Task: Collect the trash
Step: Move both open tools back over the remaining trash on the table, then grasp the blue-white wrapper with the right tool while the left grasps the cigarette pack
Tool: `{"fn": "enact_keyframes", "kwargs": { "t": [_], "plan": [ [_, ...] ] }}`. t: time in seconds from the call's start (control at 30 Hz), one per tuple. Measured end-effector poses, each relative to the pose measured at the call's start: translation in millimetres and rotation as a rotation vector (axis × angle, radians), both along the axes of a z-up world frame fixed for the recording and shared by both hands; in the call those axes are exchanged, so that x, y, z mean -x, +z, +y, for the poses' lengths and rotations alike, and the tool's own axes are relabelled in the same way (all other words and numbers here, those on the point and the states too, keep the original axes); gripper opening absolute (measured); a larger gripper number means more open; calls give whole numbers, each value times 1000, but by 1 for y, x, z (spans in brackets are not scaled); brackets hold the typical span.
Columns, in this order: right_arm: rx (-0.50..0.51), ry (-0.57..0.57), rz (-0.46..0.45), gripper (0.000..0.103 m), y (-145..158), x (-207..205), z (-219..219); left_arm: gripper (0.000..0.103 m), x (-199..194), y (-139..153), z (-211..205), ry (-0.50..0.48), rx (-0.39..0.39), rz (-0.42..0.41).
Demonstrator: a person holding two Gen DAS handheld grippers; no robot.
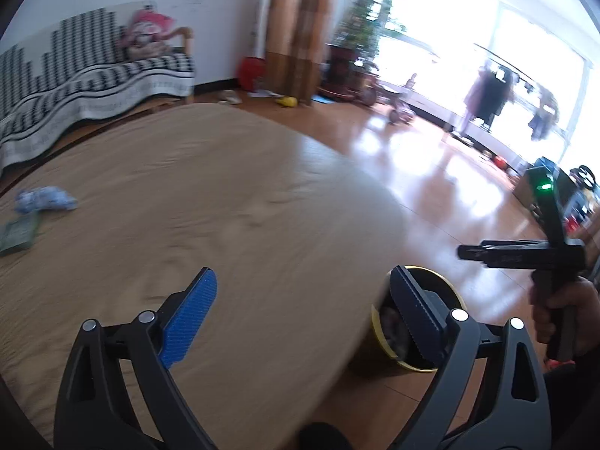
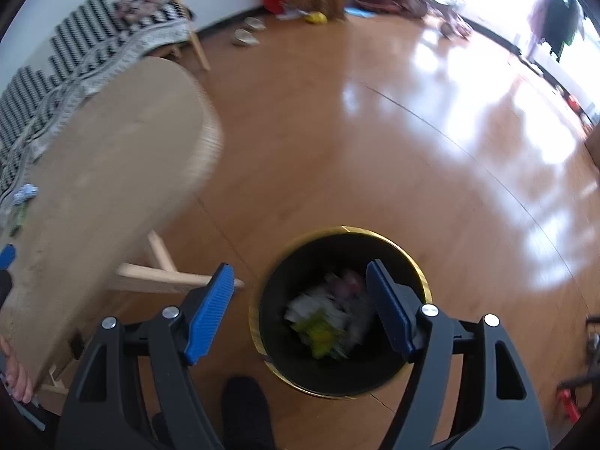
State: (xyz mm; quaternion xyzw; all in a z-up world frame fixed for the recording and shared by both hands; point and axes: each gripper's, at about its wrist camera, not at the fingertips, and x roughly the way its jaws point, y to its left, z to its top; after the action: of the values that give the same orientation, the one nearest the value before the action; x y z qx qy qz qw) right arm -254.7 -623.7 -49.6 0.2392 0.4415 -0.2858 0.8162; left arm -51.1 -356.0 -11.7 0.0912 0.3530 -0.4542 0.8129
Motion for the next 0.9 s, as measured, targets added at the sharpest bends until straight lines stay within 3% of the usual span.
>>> {"fn": "enact_keyframes", "kwargs": {
  "t": [0.2, 0.33, 0.47, 0.6, 0.7, 0.8, 0.9],
  "plan": [
    [-15, 215, -173, 71, 39, -98, 64, 92, -59, 3, 62, 193, -13, -5],
    [-65, 362, -215, 71, 37, -182, 116, 93, -103, -2, 114, 368, -41, 15],
    [-47, 529, -167, 72, 26, -274, 174, 93, -153, -15, 169, 584, -41, 114],
    [20, 629, -134, 72, 17, -349, 211, 93, -184, -27, 205, 717, -58, 156],
    [43, 674, -109, 72, 6, -388, 227, 93, -201, -32, 219, 762, -51, 203],
    [42, 735, -94, 71, -4, -423, 241, 93, -213, -33, 225, 796, -52, 198],
    [113, 804, -86, 69, -10, -445, 261, 93, -229, -37, 226, 817, -39, 231]
  ]
}}
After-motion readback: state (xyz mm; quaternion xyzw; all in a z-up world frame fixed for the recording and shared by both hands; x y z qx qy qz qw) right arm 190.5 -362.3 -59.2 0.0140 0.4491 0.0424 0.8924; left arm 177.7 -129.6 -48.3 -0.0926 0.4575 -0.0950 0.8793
